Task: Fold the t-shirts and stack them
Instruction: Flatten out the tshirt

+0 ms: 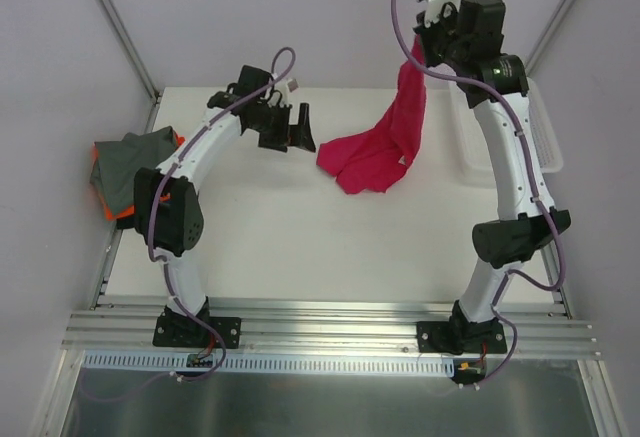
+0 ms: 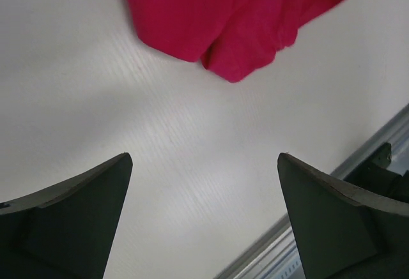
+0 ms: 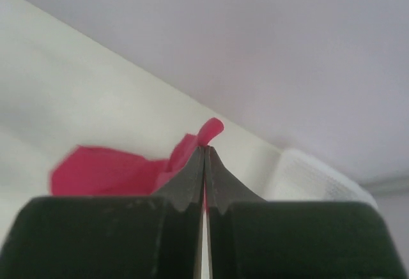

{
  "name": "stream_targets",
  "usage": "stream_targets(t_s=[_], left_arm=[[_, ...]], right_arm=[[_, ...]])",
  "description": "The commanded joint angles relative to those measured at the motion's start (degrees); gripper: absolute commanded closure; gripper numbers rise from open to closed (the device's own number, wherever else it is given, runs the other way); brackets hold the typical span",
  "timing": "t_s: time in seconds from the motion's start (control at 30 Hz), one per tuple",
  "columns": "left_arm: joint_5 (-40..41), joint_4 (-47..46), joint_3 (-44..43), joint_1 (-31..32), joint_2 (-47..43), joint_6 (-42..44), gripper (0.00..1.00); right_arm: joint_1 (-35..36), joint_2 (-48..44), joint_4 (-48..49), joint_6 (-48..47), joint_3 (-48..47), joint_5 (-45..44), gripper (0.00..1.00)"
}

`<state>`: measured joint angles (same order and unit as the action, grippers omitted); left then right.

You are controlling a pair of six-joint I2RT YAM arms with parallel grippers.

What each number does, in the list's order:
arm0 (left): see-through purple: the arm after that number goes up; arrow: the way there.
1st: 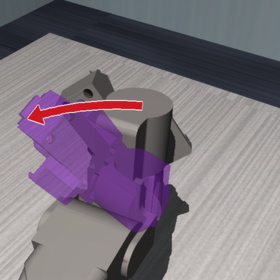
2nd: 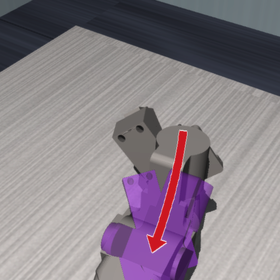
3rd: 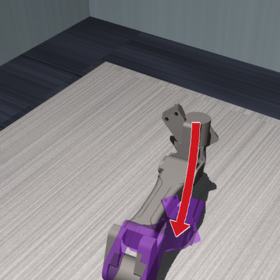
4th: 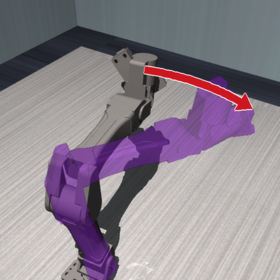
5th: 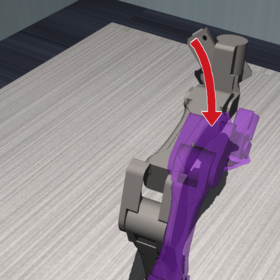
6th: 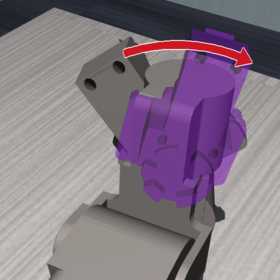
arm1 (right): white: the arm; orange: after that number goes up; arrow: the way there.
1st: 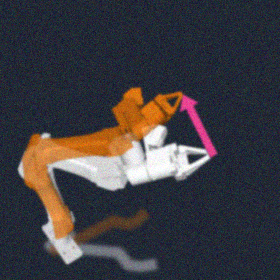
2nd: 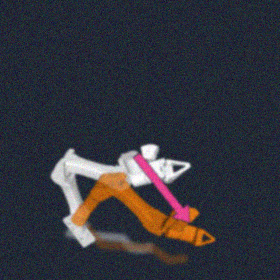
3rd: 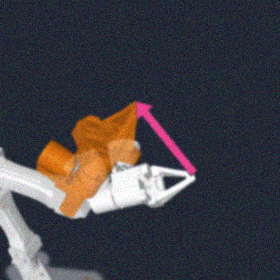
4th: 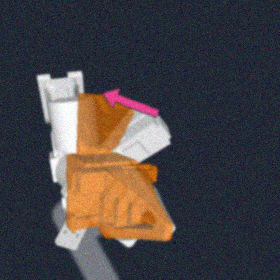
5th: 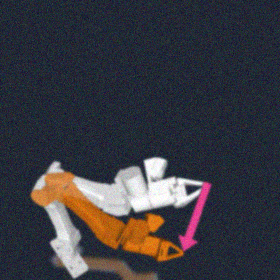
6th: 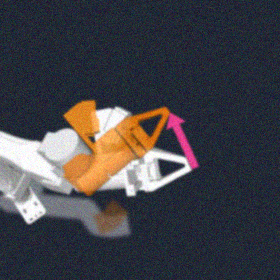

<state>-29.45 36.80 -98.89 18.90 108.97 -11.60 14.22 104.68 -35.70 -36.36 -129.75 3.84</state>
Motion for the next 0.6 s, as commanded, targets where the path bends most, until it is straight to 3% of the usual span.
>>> stream_targets(t_s=[0.0, 0.2, 0.3, 0.43, 0.57], left_arm=[[7.0, -1.6, -8.0, -7.2, -6.6, 1.0, 0.01], [12.2, -1.6, -13.5, -19.7, -9.9, 3.2, 0.01], [12.6, -1.6, -11.2, -21.3, -11.8, 3.0, 0.01], [11.4, -1.9, -7.6, -21.3, -13.5, 1.4, 0.01], [11.4, -2.2, -6.6, -21.3, -13.4, 1.0, 0.01]], right_arm=[[7.4, 1.3, -0.5, 5.4, -10.3, 9.3, 1.0], [21.6, 1.3, 14.1, 15.4, -13.2, 18.5, 1.0], [26.8, 3.2, 20.3, 17.1, -18.8, 17.8, 1.0], [30.7, 1.4, 30.8, 16.6, -19.6, 13.6, 1.0], [29.6, -1.9, 30.7, 10.6, -16.6, 8.5, 1.0]])
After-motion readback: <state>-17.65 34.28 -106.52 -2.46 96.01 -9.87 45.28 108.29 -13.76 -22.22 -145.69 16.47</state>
